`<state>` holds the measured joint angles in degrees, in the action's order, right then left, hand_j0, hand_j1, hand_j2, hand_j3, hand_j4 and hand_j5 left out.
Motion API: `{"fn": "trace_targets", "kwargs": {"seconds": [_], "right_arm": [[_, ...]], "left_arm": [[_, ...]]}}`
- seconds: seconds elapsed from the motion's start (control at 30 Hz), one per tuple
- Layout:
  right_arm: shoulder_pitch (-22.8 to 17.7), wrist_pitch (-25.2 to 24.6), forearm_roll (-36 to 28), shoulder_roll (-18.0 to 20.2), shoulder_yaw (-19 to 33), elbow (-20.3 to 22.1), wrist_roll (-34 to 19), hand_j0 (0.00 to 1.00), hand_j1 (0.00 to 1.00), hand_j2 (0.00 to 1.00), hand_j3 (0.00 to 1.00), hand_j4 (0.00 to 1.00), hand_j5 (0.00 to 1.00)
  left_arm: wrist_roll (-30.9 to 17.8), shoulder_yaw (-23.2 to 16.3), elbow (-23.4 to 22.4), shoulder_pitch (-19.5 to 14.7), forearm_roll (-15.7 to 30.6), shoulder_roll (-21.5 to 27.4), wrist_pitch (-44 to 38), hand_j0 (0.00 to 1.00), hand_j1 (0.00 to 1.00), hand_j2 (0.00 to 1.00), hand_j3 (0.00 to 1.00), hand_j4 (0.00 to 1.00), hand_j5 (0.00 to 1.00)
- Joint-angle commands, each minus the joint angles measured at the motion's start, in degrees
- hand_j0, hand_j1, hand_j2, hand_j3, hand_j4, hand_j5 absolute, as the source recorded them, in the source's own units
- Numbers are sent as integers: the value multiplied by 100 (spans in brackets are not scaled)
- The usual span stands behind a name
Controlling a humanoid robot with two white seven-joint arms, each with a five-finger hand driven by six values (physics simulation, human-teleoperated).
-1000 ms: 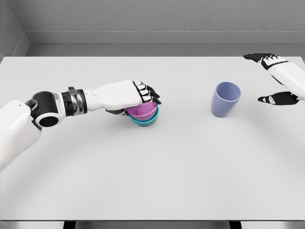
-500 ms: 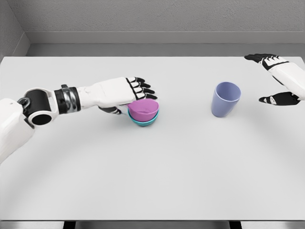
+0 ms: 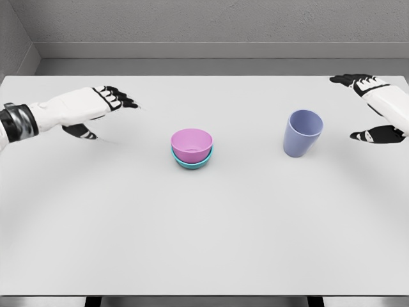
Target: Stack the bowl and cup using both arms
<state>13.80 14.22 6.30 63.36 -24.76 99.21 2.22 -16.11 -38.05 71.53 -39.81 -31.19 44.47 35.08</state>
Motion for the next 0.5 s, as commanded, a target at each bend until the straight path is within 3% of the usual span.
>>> {"fn": "trace_targets", "kwargs": {"seconds": [0.0,0.1,0.17,0.2,0.23,0.33,0.4,0.47], "right_arm": [[0,11,-6,19,24,10,-2,100,100,100,100,100,100],[0,-42,3,19,24,19,-20,100,100,100,100,100,100],[18,-42,12,19,33,10,-336,100,100,100,100,100,100],[44,-42,12,19,42,10,-695,100,100,100,100,100,100],[132,-42,47,-8,59,-42,-1583,100,100,100,100,100,100],[193,-42,451,-8,270,-16,-2312,100,100,100,100,100,100],[518,-42,539,-34,261,-42,-2946,100,100,100,100,100,100],[773,-51,680,-52,261,-103,-3131,100,100,100,100,100,100]], "left_arm": [[2,219,-421,0,42,35,-8,100,100,100,100,100,100],[2,193,-526,-17,51,26,-8,100,100,100,100,100,100],[2,193,-553,-9,78,26,-8,100,100,100,100,100,100],[11,193,-544,0,86,26,-8,100,100,100,100,100,100],[11,175,-491,9,95,26,-8,100,100,100,100,100,100],[11,193,-491,9,165,26,-8,100,100,100,100,100,100],[2,175,-491,0,157,26,-8,100,100,100,100,100,100],[2,193,-491,9,157,26,-8,100,100,100,100,100,100]]}}
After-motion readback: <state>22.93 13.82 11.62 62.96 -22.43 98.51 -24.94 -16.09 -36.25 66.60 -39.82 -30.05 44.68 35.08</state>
